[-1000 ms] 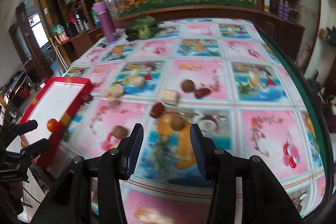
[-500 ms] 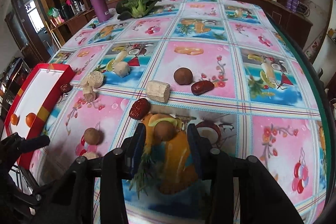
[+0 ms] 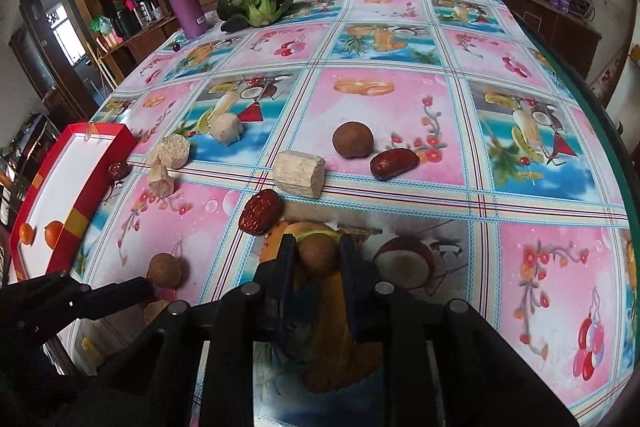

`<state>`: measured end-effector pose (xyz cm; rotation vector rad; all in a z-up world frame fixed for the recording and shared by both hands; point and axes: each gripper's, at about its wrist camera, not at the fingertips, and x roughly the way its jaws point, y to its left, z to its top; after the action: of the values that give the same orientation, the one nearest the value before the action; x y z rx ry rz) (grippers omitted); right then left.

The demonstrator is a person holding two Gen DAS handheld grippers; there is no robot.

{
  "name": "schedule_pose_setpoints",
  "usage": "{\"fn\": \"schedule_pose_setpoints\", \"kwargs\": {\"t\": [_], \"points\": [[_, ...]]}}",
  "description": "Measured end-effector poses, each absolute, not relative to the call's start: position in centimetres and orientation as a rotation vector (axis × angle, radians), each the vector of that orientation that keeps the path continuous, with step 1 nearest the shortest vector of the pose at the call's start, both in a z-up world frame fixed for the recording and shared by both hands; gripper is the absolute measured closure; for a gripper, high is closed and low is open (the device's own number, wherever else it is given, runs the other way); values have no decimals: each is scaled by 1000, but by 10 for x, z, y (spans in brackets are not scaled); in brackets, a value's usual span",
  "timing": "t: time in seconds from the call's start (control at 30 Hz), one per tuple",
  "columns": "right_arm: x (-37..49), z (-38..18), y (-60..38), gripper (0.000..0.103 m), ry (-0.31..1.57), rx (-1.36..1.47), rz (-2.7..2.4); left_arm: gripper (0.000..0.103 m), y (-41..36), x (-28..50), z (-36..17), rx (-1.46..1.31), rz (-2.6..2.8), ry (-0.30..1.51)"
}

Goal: Organize fruits
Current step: 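Grasp a beige chunk with the left tool while the right tool grasps a brown longan, then carry the chunk and longan into the tray and open both tools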

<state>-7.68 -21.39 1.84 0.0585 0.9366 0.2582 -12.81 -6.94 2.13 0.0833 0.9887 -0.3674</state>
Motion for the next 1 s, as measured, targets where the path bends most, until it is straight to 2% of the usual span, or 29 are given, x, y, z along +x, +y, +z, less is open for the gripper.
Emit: {"fn": "schedule_pose_setpoints", "kwargs": {"t": [0.07, 0.5, 0.8, 1.0], "points": [[-77, 19, -213, 83, 936, 54, 255, 76, -69, -128, 21, 80, -375, 986], [-92, 34, -196, 83, 904, 55, 289, 76, -31, -145, 42, 42, -318, 922], [-106, 65, -118, 83, 810, 36, 474, 76, 68, -163, 84, -28, -75, 779], [-109, 70, -40, 83, 809, -4, 614, 76, 131, -168, 86, -60, 105, 736]]}}
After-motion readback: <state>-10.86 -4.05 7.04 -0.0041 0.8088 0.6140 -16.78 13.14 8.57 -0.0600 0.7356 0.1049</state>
